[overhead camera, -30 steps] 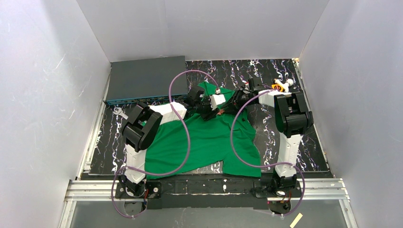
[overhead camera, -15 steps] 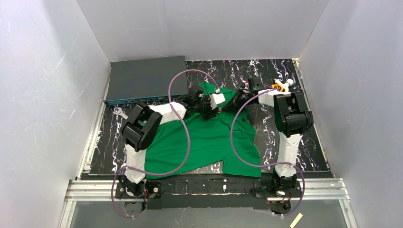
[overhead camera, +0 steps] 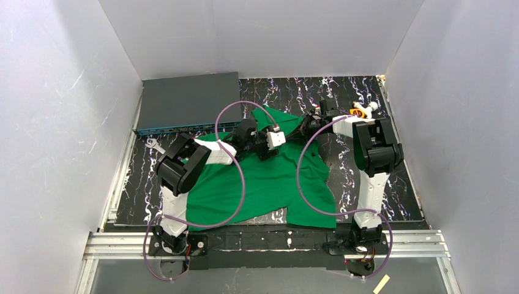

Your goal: Remove the brooch from the garment

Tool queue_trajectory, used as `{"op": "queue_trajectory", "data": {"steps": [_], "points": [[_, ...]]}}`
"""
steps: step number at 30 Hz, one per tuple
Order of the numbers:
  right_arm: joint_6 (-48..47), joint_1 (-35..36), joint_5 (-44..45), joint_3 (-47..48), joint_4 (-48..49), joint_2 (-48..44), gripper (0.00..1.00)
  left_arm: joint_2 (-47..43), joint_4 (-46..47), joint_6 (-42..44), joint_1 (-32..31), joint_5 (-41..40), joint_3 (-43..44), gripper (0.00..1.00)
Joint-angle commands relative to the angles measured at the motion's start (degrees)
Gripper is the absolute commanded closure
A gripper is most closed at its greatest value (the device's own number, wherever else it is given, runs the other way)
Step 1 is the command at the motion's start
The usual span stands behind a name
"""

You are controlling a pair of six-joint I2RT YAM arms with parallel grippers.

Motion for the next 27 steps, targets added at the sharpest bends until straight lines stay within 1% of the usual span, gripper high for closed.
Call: {"op": "queue_trajectory", "data": {"steps": [1, 4, 7, 13, 15, 16, 21, 27], "points": [[2.5, -0.1, -3.1, -0.6, 1.8, -0.8, 0.99, -2.9, 5.4, 2.5, 0.2, 0.1, -0.8, 0.41], [2.6, -0.2, -3.3, -0.7, 1.3, -1.1, 0.99, -2.7, 5.7, 2.5, 0.1, 0.5, -0.2, 0.43], [2.8, -0.3, -3.3, -0.7, 0.8, -1.3, 0.99, -2.1, 5.8, 2.9, 0.0, 0.4, 0.6, 0.48], [3.2, -0.4, -3.5, -1.0, 0.4, -1.6, 0.99, -1.2, 5.8, 2.3, -0.1, 0.3, 2.1, 0.66], [3.5, -0.5, -3.6, -1.2, 0.4, -1.6, 0.99, -0.9, 5.8, 2.2, -0.1, 0.3, 2.3, 0.69], [3.6, -0.5, -3.7, -1.3, 0.5, -1.6, 0.99, -0.8, 5.8, 2.2, -0.1, 0.4, 2.3, 0.7], [4.2, -0.8, -3.9, -1.5, 0.5, -1.6, 0.99, -0.5, 5.8, 3.2, -0.4, 0.9, 1.9, 0.62], [4.6, -0.9, -4.1, -1.6, 0.1, -1.7, 0.99, 0.8, 5.8, 3.4, -0.5, -0.1, 2.3, 0.6]]}}
